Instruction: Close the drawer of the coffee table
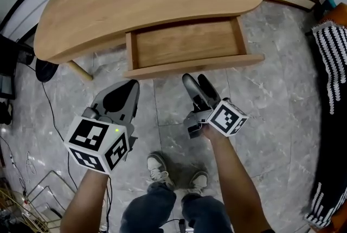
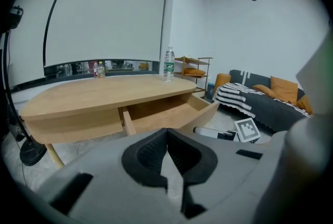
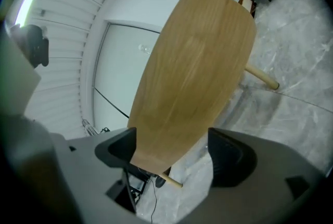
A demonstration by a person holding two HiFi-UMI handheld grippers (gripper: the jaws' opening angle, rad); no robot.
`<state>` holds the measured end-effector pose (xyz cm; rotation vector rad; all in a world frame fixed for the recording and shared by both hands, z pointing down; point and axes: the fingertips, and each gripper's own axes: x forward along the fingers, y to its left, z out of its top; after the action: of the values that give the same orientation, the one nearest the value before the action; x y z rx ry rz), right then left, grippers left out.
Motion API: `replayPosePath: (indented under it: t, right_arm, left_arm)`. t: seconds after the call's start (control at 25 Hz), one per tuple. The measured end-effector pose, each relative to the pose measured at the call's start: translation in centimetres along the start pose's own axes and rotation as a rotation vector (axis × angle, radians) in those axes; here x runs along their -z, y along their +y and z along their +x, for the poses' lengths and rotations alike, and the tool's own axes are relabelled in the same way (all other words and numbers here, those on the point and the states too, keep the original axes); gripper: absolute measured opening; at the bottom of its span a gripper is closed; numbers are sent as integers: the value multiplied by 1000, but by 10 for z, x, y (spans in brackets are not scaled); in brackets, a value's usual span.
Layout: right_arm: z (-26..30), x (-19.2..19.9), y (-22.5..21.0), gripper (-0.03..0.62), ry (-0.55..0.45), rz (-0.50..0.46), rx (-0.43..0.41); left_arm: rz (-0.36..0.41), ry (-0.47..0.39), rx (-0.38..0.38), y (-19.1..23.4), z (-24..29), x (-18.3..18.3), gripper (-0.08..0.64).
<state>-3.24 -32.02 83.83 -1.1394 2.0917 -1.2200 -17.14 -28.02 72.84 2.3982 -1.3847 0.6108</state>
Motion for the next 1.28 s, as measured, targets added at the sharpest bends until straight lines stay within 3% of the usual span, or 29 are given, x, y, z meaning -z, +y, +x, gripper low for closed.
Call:
replayPosePath:
  t: [0.16, 0.28, 0.56, 0.68, 0.8, 1.28]
  right_arm:
    - [13, -4, 4, 440, -45, 27, -122]
    - [18, -6, 5, 439, -58, 35, -163]
    - [18, -7, 4, 396, -52, 7, -130]
    - [18, -12, 10, 346, -69, 14, -111]
    - [20, -12, 14, 387, -57, 27, -94]
    - [21, -10, 11, 394, -18, 55, -35]
  left_arm:
    - [14, -17, -8, 10, 5, 2, 2]
    - [9, -24, -15, 16, 9, 6, 2]
    - [7, -27, -18, 22, 12, 5, 2]
    - [0, -21, -10, 23, 10, 3, 2]
    - [-7, -11, -6, 23, 6, 2, 2]
    - [1, -10, -8, 29, 7, -4, 2]
